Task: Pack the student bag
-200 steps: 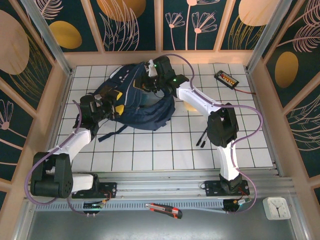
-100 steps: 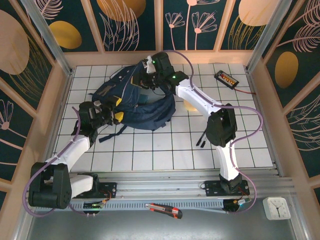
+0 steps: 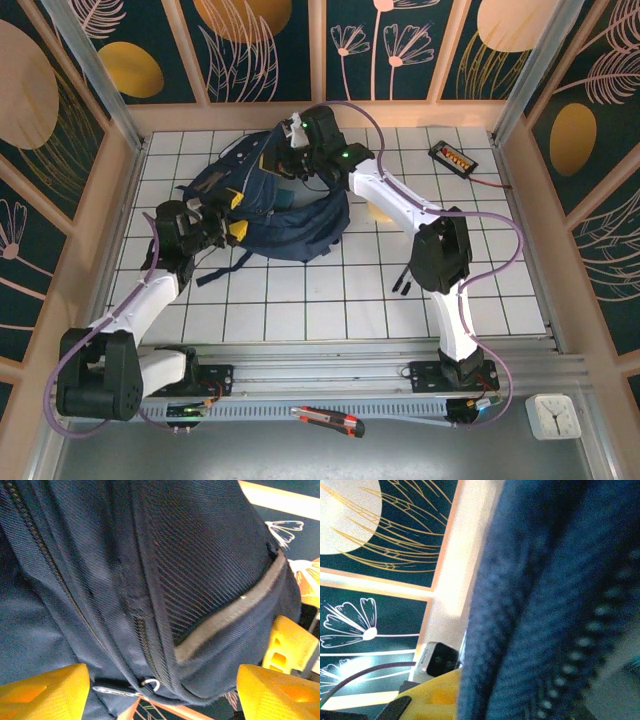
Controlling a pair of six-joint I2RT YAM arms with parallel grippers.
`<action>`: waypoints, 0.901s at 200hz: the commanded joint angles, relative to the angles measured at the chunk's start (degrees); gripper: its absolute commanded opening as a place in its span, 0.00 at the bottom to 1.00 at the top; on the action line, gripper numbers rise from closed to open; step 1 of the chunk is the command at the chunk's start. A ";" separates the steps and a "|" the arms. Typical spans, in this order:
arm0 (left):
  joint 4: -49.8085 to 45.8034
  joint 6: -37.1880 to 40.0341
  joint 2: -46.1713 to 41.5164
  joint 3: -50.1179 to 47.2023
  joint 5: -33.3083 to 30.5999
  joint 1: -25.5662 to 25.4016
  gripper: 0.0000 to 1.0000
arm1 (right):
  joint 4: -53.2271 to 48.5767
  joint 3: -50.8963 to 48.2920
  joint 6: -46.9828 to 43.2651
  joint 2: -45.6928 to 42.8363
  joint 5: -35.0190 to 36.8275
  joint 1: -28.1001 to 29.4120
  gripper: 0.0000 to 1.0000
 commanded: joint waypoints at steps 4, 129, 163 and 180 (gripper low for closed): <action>0.88 -2.04 -1.68 1.96 1.79 0.10 0.77 | 5.22 2.82 -0.27 -1.08 -2.49 1.05 0.13; 3.60 -1.94 3.90 4.47 -0.29 0.09 0.73 | 6.38 0.61 0.00 -3.26 -3.21 1.21 0.13; 4.60 -1.17 7.84 7.56 -1.22 0.09 0.71 | 6.39 -0.51 0.02 -3.98 -4.00 1.89 0.13; 4.67 -0.72 9.67 9.49 -1.59 0.09 0.70 | 6.38 -1.43 -0.07 -4.34 -4.40 2.16 0.13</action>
